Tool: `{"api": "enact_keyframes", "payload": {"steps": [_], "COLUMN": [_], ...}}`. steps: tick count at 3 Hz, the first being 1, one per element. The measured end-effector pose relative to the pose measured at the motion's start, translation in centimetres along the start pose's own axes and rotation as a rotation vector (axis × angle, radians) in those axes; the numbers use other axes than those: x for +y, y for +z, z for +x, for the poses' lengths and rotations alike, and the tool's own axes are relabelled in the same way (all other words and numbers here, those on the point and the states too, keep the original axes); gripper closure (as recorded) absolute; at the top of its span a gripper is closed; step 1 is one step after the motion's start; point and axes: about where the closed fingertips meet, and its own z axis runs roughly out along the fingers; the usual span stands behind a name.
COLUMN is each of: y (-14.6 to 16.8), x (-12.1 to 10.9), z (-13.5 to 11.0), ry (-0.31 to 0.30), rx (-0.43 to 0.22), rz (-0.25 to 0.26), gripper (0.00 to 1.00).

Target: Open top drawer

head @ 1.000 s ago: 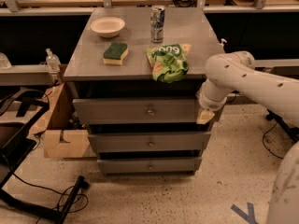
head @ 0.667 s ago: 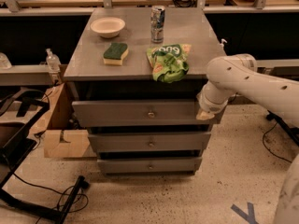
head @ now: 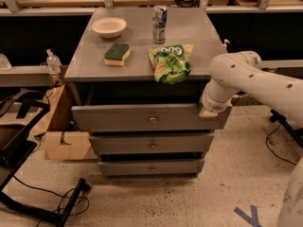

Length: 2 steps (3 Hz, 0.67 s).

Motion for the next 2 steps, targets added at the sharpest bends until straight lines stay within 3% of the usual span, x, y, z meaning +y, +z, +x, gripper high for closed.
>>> {"api": "enact_keyframes", "payload": {"steps": [2], "y": [-1.01], "x": [-0.25], "z": [-0.1], "ry": [0.0], "rx": [0.0], "rz": [0.0], "gripper": [1.0]}}
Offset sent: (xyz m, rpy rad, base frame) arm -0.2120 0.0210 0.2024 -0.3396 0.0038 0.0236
